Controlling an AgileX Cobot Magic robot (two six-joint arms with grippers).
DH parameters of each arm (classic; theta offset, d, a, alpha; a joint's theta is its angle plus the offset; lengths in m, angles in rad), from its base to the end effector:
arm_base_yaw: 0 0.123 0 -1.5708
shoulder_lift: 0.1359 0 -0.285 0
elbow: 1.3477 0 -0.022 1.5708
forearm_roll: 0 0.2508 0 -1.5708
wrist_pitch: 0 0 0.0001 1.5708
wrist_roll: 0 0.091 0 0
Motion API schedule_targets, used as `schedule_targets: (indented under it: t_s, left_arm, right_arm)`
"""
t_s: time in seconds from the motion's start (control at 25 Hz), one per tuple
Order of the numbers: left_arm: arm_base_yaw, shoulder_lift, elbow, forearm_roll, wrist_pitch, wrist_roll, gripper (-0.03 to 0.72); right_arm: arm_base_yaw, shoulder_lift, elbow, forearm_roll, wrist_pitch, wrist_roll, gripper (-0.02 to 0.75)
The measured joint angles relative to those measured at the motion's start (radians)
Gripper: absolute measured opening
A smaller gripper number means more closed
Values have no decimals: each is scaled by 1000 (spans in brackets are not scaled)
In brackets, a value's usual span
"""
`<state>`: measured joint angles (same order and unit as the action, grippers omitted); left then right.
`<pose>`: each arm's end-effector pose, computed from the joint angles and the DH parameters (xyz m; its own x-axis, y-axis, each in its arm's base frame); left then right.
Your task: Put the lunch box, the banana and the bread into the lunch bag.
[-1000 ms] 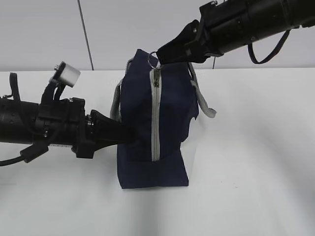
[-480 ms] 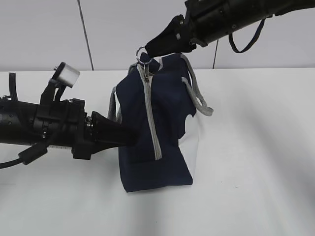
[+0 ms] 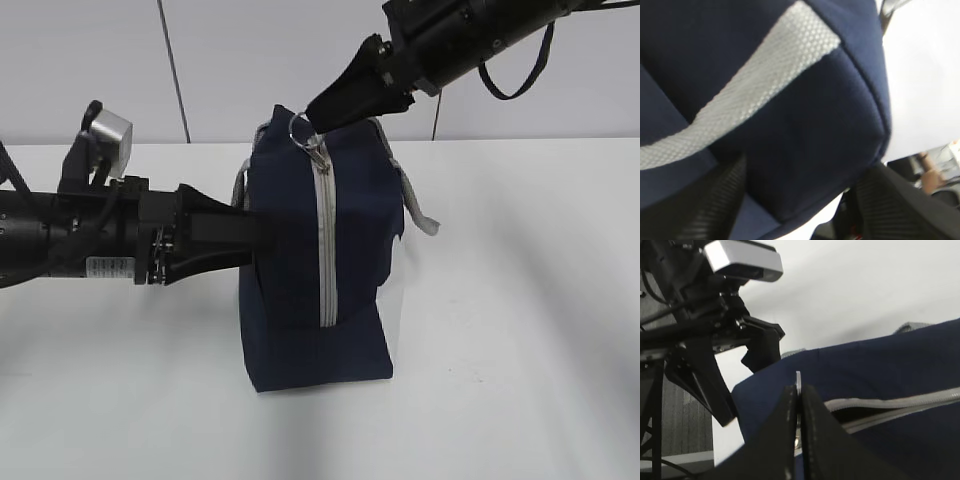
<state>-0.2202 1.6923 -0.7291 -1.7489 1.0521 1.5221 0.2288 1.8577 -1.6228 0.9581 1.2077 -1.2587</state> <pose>0.2656 -0.1392 0.1944 -0.8040 -0.0257 -0.5941 0.5448 0.3686 -0.7532 0.3669 0.1569 0.3146 -0.2932 -0.5386 -0.7899 -0.9516 0.2436 0.1871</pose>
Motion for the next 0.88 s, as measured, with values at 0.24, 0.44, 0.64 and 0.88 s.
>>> schedule_targets:
  t_s: [0.24, 0.44, 0.64, 0.88]
  left_arm:
    - [6, -40, -1, 0, 53, -139, 511]
    - [6, -53, -5, 0, 34, -194, 496]
    - [-27, -53, -28, 0, -41, -204, 434]
    - [-92, -53, -72, -1, -118, -204, 316]
  right_arm:
    - [-1, 0, 0, -41, 3, 17, -16]
    - [-1, 0, 0, -43, 5, 19, -16]
    - [-1, 0, 0, -43, 7, 21, -16]
    - [-1, 0, 0, -43, 7, 21, -16]
